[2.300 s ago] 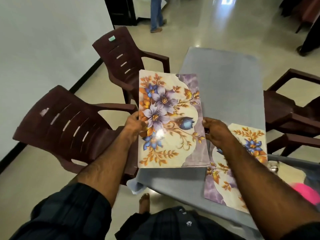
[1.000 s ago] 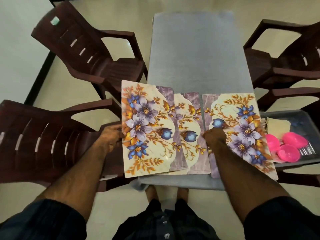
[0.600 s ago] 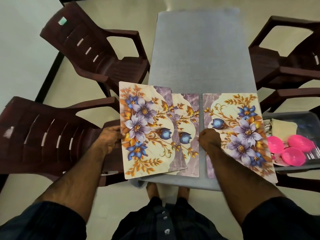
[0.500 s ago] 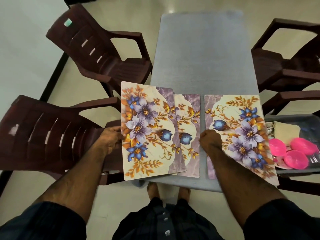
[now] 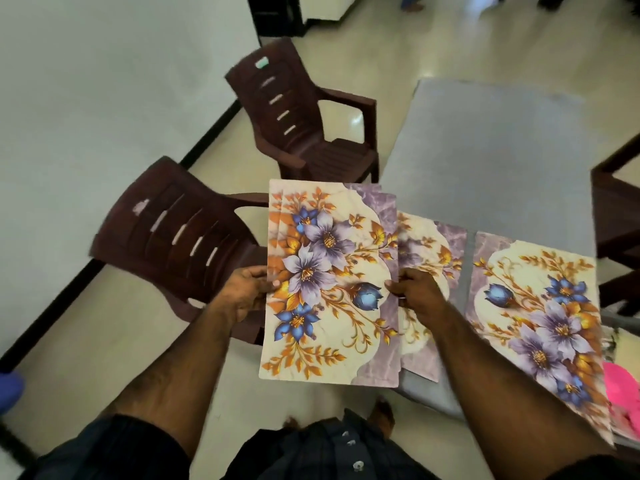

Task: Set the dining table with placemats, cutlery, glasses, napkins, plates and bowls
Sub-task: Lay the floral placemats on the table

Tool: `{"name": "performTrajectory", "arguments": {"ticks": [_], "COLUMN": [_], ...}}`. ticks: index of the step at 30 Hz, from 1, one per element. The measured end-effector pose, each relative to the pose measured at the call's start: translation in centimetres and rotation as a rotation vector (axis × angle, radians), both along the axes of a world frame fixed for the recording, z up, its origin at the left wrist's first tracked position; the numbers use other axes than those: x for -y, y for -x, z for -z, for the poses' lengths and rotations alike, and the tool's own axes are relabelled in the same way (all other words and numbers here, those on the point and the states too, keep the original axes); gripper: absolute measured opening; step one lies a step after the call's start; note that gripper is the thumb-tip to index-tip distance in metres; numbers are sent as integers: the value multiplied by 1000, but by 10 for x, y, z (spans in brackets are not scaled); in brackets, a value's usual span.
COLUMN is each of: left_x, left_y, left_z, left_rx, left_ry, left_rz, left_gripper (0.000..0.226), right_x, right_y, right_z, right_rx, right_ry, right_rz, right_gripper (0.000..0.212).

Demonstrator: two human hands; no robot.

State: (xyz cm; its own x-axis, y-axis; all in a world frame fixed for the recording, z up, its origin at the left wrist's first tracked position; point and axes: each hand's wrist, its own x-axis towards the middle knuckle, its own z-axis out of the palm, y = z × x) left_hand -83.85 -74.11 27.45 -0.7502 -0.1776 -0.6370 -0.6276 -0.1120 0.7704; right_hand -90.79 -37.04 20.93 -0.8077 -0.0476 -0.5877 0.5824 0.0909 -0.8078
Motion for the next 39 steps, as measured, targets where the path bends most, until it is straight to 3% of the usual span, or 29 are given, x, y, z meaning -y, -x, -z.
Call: {"name": "performTrajectory", "arguments": {"ticks": [4,14,19,23,27,31,39], "left_x": [53,272,379,450,500,552,702], "left_y": [-47,-216,-304,-350,-362,-351,-286], "left_z": [-1,29,10,4,17,34,35], "left_rx": [-17,6,0,-5,-2,41,116], "left_ry": [-21,7,40,14,-18,-16,56], "left_rz": [-124,-355,-483,-595,-734,-826,-944], "left_gripper": [31,26,19,23,17,17,24], "right_x": [61,334,485,580,657,741,930], "right_y": [-6,-70,-128,-143,-137,-112,-34], "right_z": [-16,-30,-37,-51,-35,-2,9], "right_rx": [-4,-29,2,-48,-18,-11,-75], "right_ry": [-1,-79,-14,-102,-155,-184,-128], "right_rz": [-90,-419,-512,-671,-807,-867,-938], "right_gripper": [33,23,19,16,7,11,54]}}
